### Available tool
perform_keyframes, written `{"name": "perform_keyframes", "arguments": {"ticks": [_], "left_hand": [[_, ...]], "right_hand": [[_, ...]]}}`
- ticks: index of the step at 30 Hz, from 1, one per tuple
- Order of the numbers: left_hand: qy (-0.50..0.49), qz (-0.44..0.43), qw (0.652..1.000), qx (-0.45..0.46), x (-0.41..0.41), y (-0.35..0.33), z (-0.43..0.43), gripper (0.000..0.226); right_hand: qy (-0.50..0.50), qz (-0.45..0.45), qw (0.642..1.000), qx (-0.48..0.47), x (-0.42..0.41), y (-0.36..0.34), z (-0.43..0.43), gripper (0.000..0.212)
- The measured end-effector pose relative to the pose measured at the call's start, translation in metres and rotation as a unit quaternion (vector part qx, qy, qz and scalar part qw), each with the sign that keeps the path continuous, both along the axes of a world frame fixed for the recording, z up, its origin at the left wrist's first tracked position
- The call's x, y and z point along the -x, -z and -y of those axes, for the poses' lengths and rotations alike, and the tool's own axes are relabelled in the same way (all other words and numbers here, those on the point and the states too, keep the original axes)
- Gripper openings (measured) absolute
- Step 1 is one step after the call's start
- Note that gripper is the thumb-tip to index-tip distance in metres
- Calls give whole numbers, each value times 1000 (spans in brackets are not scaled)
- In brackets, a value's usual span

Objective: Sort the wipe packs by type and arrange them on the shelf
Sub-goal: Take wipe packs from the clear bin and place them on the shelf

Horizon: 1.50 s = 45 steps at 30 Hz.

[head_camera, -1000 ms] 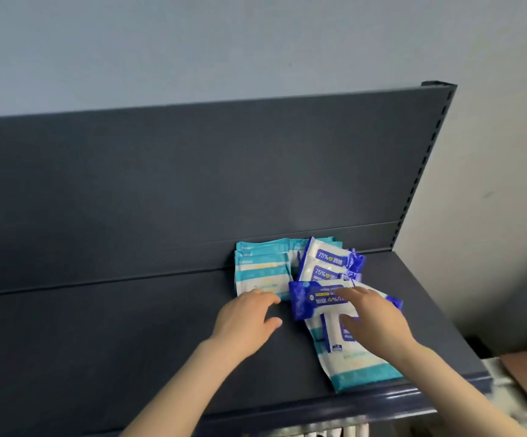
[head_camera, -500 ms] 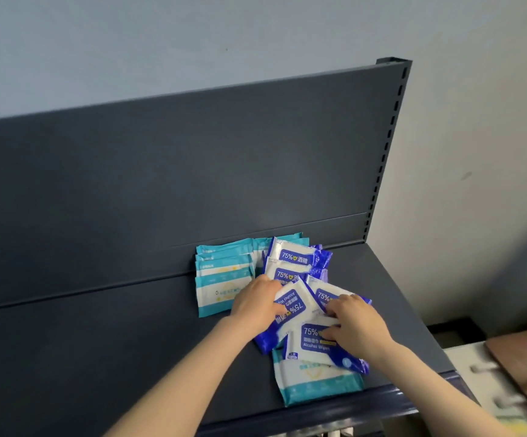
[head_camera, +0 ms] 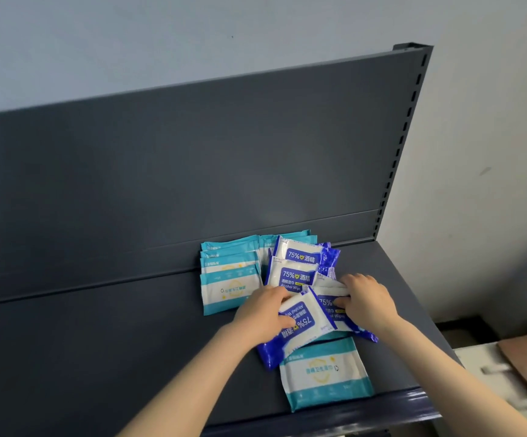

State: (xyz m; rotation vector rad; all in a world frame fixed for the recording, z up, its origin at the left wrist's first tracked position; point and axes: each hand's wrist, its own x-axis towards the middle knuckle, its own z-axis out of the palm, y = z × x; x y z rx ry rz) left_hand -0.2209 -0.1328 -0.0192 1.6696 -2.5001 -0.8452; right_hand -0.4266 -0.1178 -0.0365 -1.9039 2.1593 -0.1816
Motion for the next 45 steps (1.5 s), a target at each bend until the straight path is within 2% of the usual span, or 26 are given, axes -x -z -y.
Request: {"name": "perform_keyframes", "arguments": {"ticks": [5,11,17,24,27,34,45], "left_hand": [[28,60,996,58,10,5,-3,57],[62,100,985,125,27,13,-4,57],[34,121,983,132,30,13,-6,47],[-48,34,991,122,6,3,-20,29],[-85,27,987,134,-17,-6,-21,32],[-185,57,971,139,-86,-20,-33,38],[-306,80,939,131,-205,-22,-82,25]], "right_hand": [[70,-23,987,141,3,-13,0,27],[101,60,971,206,7,-34,4,18],[102,76,971,204,-2,-29,-4,16],[111,133,965,198,-13,-35,-5,17],[109,149,964,189,-23,-39,-2,18],[50,154,972,172,-66,-45,2,12],[-61,147,975,158,-176,-48,-2,20]]}}
